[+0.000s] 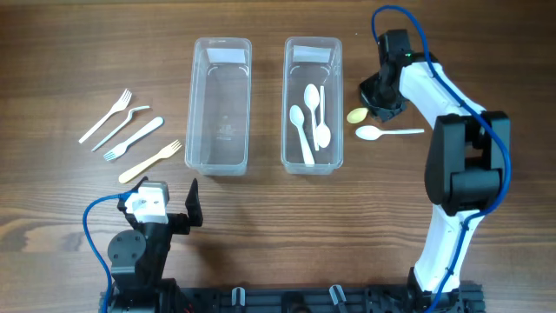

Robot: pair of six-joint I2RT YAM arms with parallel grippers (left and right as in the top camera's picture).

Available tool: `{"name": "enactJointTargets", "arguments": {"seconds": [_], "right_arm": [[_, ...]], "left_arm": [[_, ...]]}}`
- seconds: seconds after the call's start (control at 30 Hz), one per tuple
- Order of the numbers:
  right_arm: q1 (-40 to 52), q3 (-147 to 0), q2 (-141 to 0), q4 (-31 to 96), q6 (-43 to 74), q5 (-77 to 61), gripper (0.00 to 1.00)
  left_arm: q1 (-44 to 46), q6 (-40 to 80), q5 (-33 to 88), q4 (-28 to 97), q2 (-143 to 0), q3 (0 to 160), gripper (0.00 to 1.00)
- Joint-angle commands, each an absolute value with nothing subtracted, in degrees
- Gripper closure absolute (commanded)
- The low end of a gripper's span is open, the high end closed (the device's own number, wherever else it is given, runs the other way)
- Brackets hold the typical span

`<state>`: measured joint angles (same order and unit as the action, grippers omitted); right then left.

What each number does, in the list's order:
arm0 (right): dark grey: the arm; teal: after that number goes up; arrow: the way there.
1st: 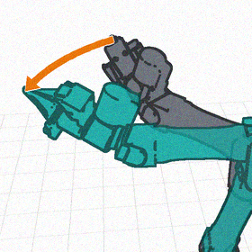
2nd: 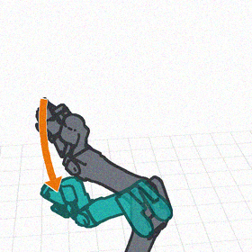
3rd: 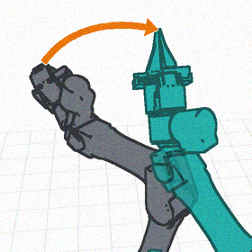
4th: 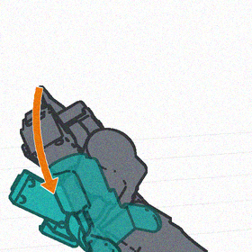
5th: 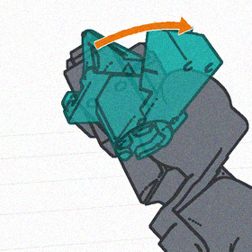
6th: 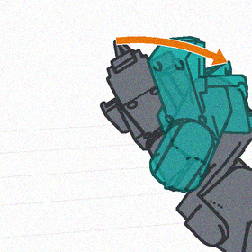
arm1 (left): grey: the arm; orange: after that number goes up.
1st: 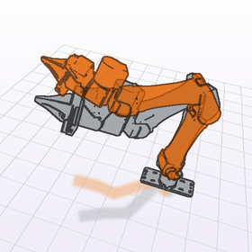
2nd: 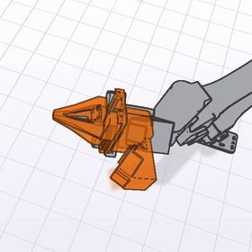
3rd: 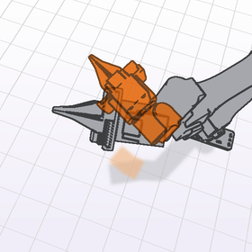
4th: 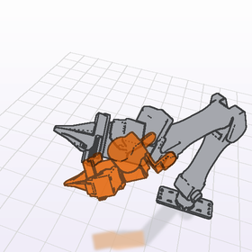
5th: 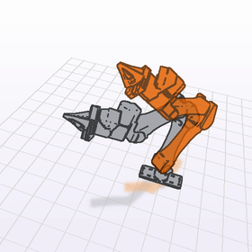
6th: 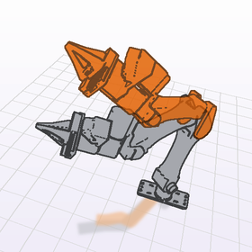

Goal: Pack container
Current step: 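Grasp the cream spoon with the right gripper, then place the cream spoon into the right container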

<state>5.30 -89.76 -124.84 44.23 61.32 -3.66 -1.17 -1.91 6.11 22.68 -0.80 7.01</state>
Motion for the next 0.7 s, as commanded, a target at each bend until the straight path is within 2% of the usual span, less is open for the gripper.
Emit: {"name": "enactJointTargets", "arguments": {"seconds": [0.0, 0.17, 0.4, 0.53, 0.67], "right_arm": [[5.2, -88.5, -129.3, 43.1, 58.1, -4.7, 0.96], [4.4, -91.7, -128.4, 43.2, 51.2, -2.7, 0.96], [2.9, -105.7, -119.5, 45.9, 37.7, 4.6, 0.96], [8.5, -108.9, -112.8, 46.3, 21.1, -6.9, 0.96], [16.3, -108.4, -112.9, 51.1, 11.0, -7.4, 0.96]], "left_arm": [[-1.0, -3.0, 7.0, 22.4, -0.4, 6.7, 0.0], [-1.0, -3.0, 7.0, 22.4, -0.4, 6.7, 0.0], [-1.0, -3.0, 7.0, 22.4, -0.4, 6.7, 0.0], [-1.0, -3.0, 7.0, 22.4, -0.4, 6.7, 0.0], [-1.0, -3.0, 7.0, 22.4, -0.4, 6.7, 0.0]]}}
